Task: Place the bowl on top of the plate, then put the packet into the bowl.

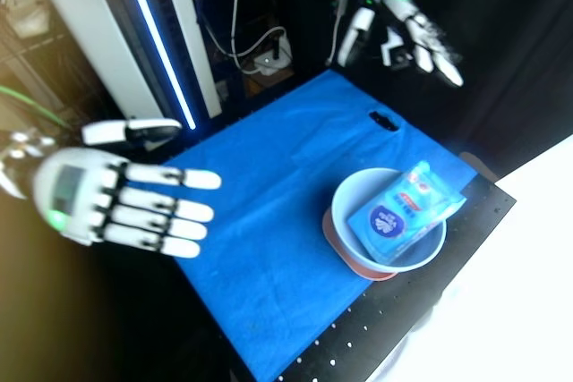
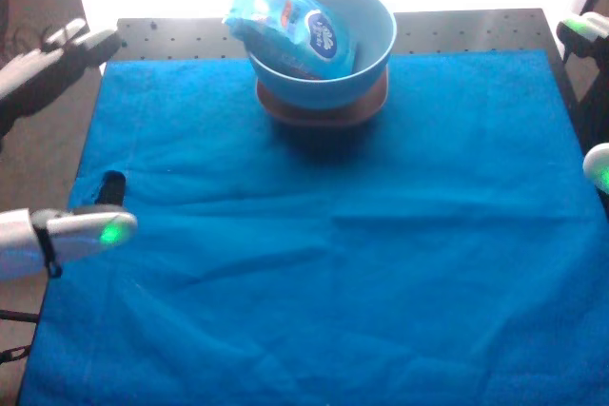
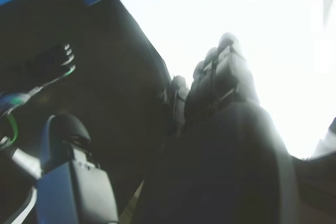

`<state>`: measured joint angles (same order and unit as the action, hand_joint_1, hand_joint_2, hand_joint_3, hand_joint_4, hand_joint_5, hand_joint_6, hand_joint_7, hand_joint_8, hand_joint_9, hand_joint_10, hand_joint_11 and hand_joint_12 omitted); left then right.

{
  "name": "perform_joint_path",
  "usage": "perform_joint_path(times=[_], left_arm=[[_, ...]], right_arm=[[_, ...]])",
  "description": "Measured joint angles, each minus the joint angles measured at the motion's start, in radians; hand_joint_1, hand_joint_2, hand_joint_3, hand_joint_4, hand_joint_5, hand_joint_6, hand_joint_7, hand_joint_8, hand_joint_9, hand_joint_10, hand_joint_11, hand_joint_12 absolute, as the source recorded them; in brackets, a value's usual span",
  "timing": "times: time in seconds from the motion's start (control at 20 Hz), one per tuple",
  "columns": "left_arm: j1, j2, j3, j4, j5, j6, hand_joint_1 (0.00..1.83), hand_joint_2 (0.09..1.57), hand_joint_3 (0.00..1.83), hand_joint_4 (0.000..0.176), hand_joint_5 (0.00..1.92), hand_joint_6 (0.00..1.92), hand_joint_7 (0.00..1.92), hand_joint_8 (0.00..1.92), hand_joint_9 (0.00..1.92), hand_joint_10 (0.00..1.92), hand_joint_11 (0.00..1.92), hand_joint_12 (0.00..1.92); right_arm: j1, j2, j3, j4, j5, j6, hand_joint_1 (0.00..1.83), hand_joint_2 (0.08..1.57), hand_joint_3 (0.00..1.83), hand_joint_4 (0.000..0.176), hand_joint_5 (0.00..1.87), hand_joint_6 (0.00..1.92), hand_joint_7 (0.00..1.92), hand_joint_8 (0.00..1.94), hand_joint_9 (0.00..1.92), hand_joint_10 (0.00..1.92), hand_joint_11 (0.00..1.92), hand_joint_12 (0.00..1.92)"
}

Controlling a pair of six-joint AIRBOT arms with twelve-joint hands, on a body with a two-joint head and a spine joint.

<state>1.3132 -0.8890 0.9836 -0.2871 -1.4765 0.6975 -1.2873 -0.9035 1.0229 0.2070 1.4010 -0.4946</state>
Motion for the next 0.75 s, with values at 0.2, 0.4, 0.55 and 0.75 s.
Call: perform_joint_path(times=[0.2, 0.4, 0.55, 0.75], left_arm=[[0.043, -0.018, -0.023, -0.061, -0.113, -0.001, 0.56, 0.91, 0.00, 0.145, 0.04, 0.00, 0.00, 0.00, 0.00, 0.00, 0.05, 0.02], [0.056, -0.028, -0.033, -0.056, -0.123, -0.010, 0.58, 0.90, 0.00, 0.147, 0.04, 0.00, 0.00, 0.00, 0.00, 0.00, 0.06, 0.03], [0.061, -0.030, -0.034, -0.072, -0.123, -0.018, 0.63, 0.91, 0.00, 0.126, 0.03, 0.00, 0.00, 0.00, 0.00, 0.00, 0.05, 0.03], [0.062, -0.030, -0.034, -0.072, -0.126, -0.020, 0.64, 0.89, 0.00, 0.103, 0.05, 0.00, 0.01, 0.00, 0.02, 0.01, 0.08, 0.04]], right_arm=[[-0.007, 0.001, -0.011, -0.002, 0.014, 0.000, 0.07, 1.17, 0.00, 0.172, 0.00, 0.00, 0.00, 0.00, 0.00, 0.00, 0.00, 0.00], [-0.027, 0.006, -0.011, 0.035, 0.020, 0.000, 0.06, 1.20, 0.01, 0.155, 0.00, 0.00, 0.00, 0.00, 0.00, 0.00, 0.00, 0.00], [-0.029, 0.006, -0.011, 0.038, 0.026, 0.000, 0.04, 1.18, 0.00, 0.155, 0.00, 0.00, 0.00, 0.00, 0.00, 0.00, 0.00, 0.00], [-0.029, 0.006, -0.011, 0.037, 0.040, 0.000, 0.06, 1.15, 0.00, 0.168, 0.00, 0.00, 0.00, 0.00, 0.00, 0.00, 0.00, 0.00]])
